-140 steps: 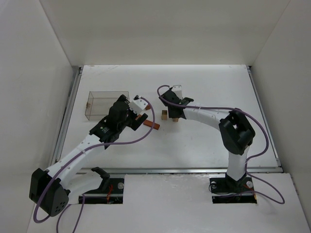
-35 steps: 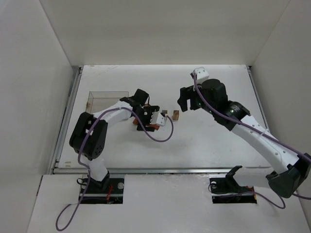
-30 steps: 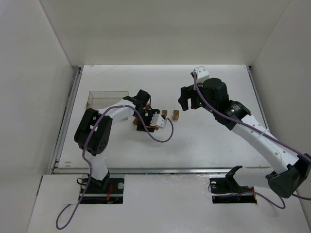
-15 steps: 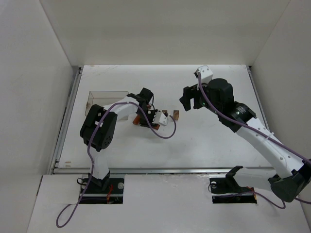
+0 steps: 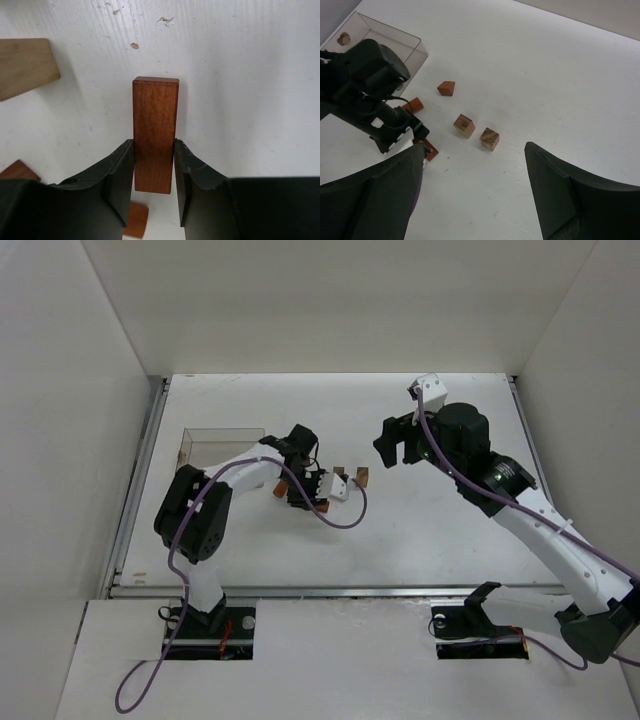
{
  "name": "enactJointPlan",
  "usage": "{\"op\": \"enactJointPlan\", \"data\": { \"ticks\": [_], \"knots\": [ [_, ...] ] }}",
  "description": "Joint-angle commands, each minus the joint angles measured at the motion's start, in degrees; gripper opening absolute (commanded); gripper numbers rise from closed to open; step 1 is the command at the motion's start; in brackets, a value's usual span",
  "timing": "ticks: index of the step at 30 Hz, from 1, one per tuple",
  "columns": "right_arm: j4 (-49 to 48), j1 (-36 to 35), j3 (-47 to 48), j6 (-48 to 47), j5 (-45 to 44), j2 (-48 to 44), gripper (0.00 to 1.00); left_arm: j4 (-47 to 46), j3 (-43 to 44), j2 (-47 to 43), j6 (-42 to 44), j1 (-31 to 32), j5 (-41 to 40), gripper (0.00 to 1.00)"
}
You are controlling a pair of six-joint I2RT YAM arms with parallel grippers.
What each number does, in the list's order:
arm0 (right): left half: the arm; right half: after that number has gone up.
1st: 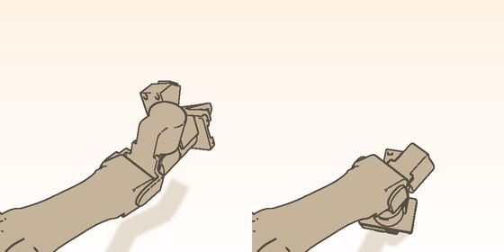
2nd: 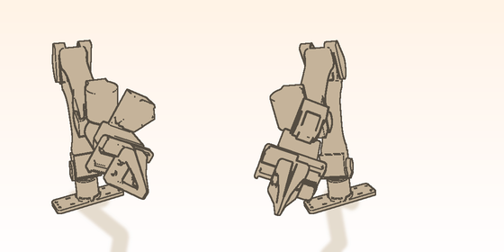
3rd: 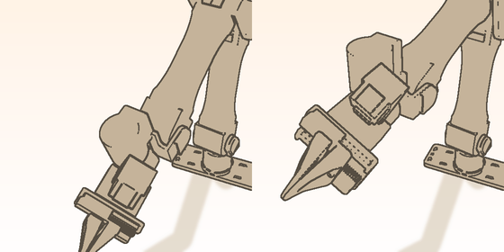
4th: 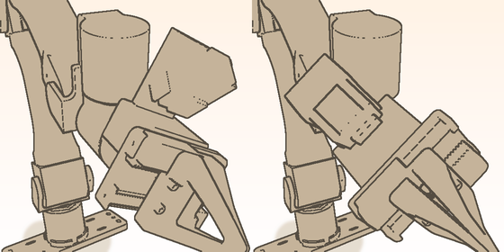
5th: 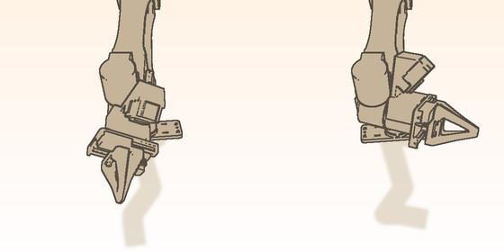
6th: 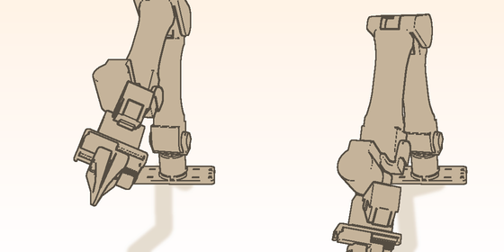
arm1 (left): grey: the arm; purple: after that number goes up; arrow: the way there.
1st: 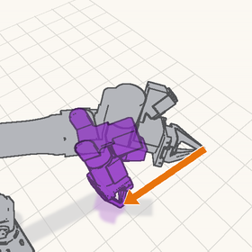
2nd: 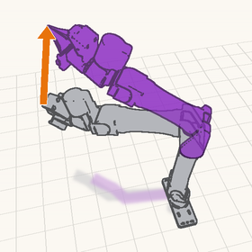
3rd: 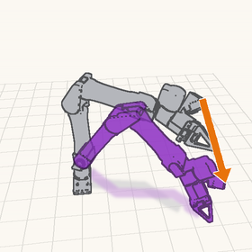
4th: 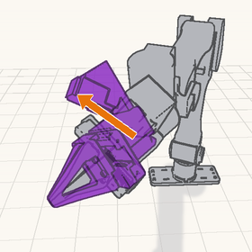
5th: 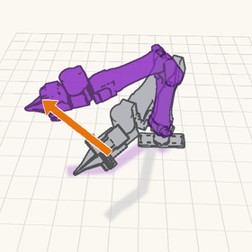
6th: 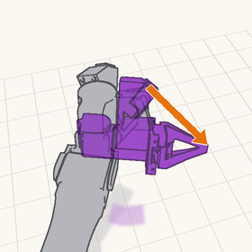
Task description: Build the wood block tower
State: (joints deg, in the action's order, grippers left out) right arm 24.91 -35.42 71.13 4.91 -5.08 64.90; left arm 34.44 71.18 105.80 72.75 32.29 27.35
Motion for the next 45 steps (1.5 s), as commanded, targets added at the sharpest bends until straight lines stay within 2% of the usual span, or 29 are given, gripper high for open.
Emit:
{"op": "enactJointPlan", "data": {
  "ticks": [1,8,16,22,25,33,45],
  "knots": [
    [-1.36,0.70,1.63,1.85,-1.94,-0.14,0.87,4.49,0.71,-7.79,-3.22,0.14,3.66,0.00],
    [-0.03,3.77,5.68,6.60,-4.15,3.73,0.87,7.40,11.77,-10.88,-16.22,1.27,4.37,0.00],
    [1.02,10.79,7.79,10.99,-5.99,4.27,0.87,6.26,25.21,-3.07,-27.91,4.80,-1.78,0.00],
    [1.55,16.69,8.32,11.53,-6.61,1.55,0.87,5.55,30.50,2.39,-26.79,5.32,-1.78,0.00],
    [1.55,19.68,8.32,10.75,-6.08,1.02,0.87,10.20,35.42,6.87,-24.15,5.85,-1.78,0.00],
    [1.55,22.24,6.04,8.98,-1.25,1.01,0.87,12.76,42.64,13.72,-23.09,6.99,-5.21,0.00],
    [0.32,23.38,2.78,7.93,0.69,0.49,0.87,12.68,39.74,14.79,-23.09,8.58,-4.94,0.00]
  ]
}}
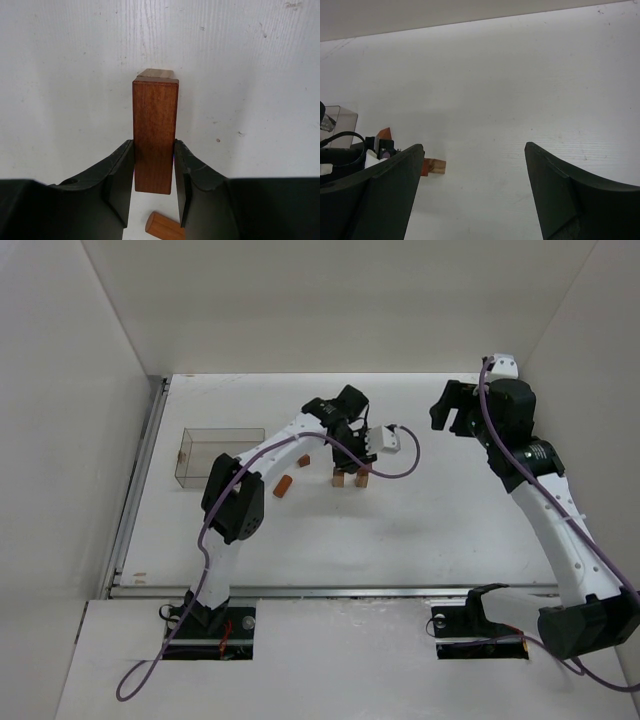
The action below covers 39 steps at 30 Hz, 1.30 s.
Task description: Build the wood block tower
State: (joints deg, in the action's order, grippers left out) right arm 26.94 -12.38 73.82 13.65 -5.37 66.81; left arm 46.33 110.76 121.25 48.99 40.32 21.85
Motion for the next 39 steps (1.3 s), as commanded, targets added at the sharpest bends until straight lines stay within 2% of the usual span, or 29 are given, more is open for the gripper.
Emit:
{"op": "enactJointPlan", "data": {
  "ticks": [1,14,39],
  "knots": [
    [-1.71,0.34,0.09,-0.82,0.97,-1.42,0.87,0.78,-0.36,-0.67,0.67,0.55,0.57,0.00],
    [-1.71,0.34,-0.96,-0.82,1.50,-2.47,0.87,-1.50,-0.90,0.92,0.67,0.55,-2.68,0.00],
    [-1.71,0.34,-2.54,-0.82,1.50,-3.52,0.87,-2.03,-0.90,1.97,3.48,1.08,-3.83,0.00]
  ]
}}
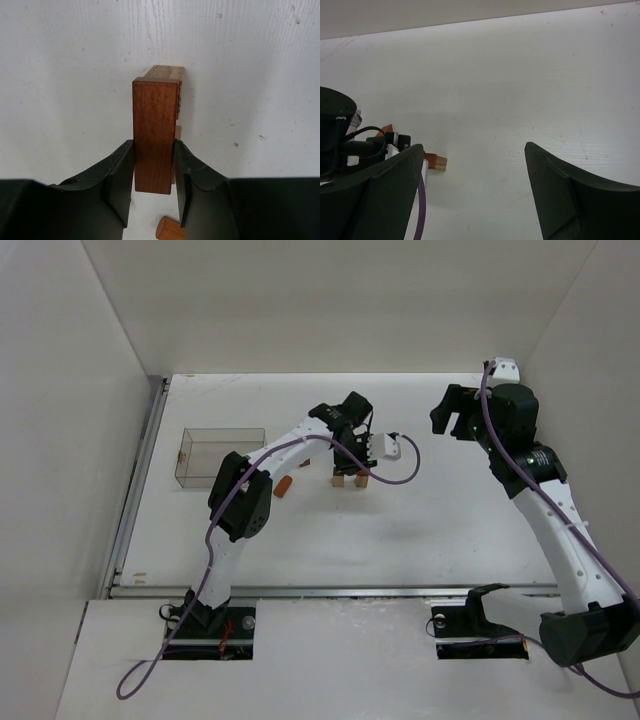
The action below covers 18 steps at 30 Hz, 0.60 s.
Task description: Build the wood block tower
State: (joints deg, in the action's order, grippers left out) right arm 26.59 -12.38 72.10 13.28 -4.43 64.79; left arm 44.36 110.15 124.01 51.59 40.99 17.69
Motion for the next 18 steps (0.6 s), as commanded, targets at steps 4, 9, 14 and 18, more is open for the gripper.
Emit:
{"op": "enactJointPlan", "data": {
  "ticks": [4,9,14,18],
  "knots": [
    [-1.36,0.34,-0.82,-0.45,0.56,-1.51,0.87,-0.06,0.32,-0.78,0.88,0.40,0.94,0.00],
    [-1.36,0.34,-0.82,-0.45,0.56,-1.51,0.87,0.47,0.33,-0.78,0.88,0.40,1.47,0.00],
    [-1.36,0.34,-0.82,-0.45,0.56,-1.51,0.87,0.47,-0.72,-0.78,0.88,0.40,0.94,0.00],
    [-1.36,0.34,-0.82,-0.45,0.56,-1.51,0.87,-0.06,-1.25,-1.31,0.26,0.40,0.94,0.00]
  ]
}}
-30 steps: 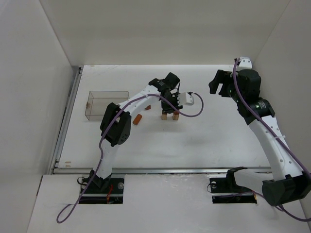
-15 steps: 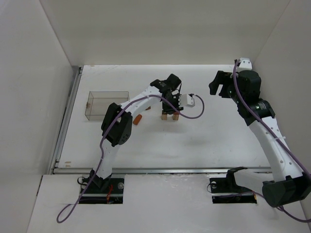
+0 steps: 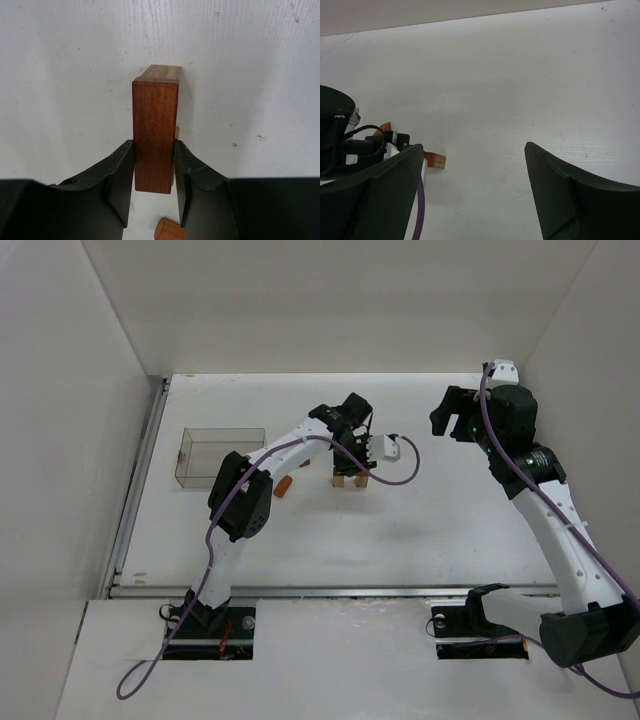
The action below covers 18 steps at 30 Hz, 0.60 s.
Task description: Build the wood block tower
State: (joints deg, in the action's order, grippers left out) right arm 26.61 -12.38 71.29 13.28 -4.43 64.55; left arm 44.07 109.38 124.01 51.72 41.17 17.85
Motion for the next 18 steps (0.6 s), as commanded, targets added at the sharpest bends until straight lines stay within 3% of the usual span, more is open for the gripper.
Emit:
{"op": "enactJointPlan", "data": {
  "ticks": [1,18],
  "knots": [
    [-1.39,0.34,-0.01,-0.45,0.56,-1.27,0.87,0.22,-0.49,-1.31,0.13,0.23,0.79,0.00],
    [-1.39,0.34,-0.01,-0.97,0.03,-1.80,0.87,-1.45,-2.07,-3.51,-0.92,-0.83,1.84,0.00]
  ]
}}
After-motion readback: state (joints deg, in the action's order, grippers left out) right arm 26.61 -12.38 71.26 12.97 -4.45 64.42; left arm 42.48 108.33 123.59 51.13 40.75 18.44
